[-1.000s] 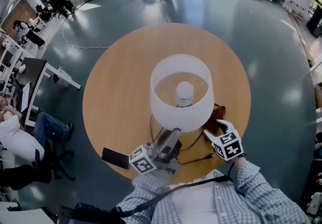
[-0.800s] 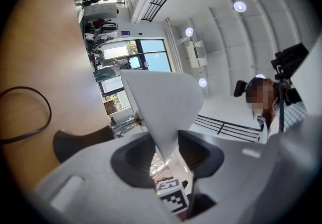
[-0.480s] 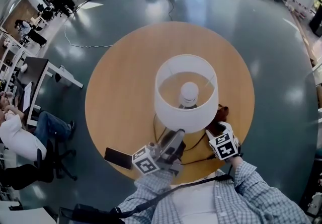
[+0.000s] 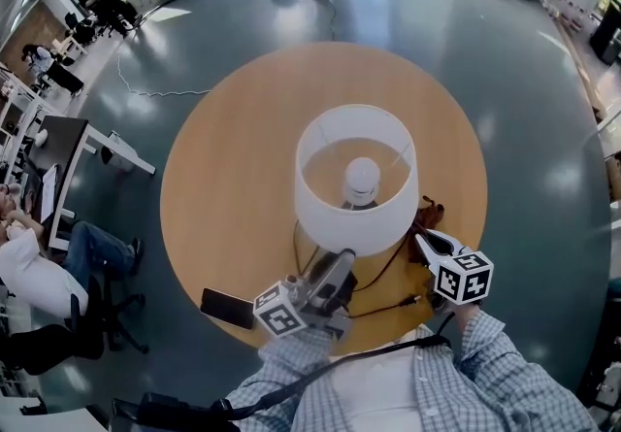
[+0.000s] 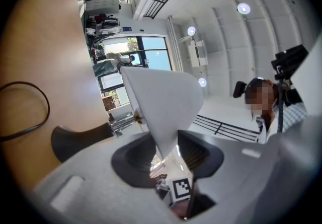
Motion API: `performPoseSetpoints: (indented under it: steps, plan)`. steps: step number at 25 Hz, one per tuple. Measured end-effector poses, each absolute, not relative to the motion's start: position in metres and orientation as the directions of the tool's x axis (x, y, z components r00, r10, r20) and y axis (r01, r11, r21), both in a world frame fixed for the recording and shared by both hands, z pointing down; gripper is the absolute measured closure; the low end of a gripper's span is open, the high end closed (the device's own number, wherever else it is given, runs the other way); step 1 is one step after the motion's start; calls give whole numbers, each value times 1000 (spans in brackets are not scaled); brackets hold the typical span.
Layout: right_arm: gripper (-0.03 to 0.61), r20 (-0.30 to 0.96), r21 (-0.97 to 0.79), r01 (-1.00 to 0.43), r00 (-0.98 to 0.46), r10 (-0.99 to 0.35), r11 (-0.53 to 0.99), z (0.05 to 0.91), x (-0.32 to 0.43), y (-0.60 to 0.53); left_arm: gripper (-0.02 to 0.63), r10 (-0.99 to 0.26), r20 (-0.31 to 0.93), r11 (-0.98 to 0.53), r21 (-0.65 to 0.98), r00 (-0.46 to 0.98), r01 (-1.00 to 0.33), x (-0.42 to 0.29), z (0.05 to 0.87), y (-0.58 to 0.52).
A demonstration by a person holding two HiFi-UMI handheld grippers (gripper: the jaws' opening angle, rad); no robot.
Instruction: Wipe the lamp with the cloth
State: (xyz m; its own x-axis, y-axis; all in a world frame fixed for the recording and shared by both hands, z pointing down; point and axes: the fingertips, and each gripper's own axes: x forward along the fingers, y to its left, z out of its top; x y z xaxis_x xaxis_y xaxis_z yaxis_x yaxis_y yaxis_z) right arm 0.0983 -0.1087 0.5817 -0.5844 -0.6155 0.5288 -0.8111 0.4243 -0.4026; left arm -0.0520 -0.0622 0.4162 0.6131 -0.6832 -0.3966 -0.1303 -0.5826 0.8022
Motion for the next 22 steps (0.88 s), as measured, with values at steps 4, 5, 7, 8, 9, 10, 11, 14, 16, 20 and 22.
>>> performPoseSetpoints:
  steps: [4,5,7,8,9,10,11,14,16,20,22]
  plan:
    - [528,406,-477,-779,-606,-684,407,540,112,-114,480,-681,-398,-582,803,615,-125,-52,417,-60]
    - [528,375,-485,-771,-610,-698,414,528,115,-115,480,-680,-398,-583,803,615,-124,-52,417,-59]
    - [528,310,-498,-757,-611,-729,423,502,121,-119,482,-681,-399,-582,804,615,-122,-52,418,-60]
    - [528,274,-503,-753,-604,-748,424,487,124,-123,482,-681,-399,-581,804,614,-122,-53,418,-61]
    - [528,237,-504,-751,-596,-768,427,470,128,-127,482,-681,-399,-581,805,614,-122,-53,419,-63]
    - [528,197,-499,-749,-588,-785,436,451,131,-130,482,-682,-398,-580,805,614,-123,-53,420,-64]
    - [528,155,-489,-747,-583,-798,450,431,133,-133,482,-682,-397,-580,805,614,-124,-54,421,-64]
    - [528,20,-451,-727,-588,-809,517,371,133,-137,482,-680,-392,-582,803,620,-131,-55,424,-65]
    - [528,-67,-420,-705,-604,-794,572,334,126,-136,482,-673,-386,-587,798,631,-137,-56,424,-65]
    - [528,-203,-347,-642,-660,-723,684,273,98,-134,482,-674,-383,-585,799,632,-141,-58,425,-65]
    - [528,-241,-318,-611,-688,-685,725,258,82,-135,483,-677,-385,-585,799,627,-141,-59,426,-66]
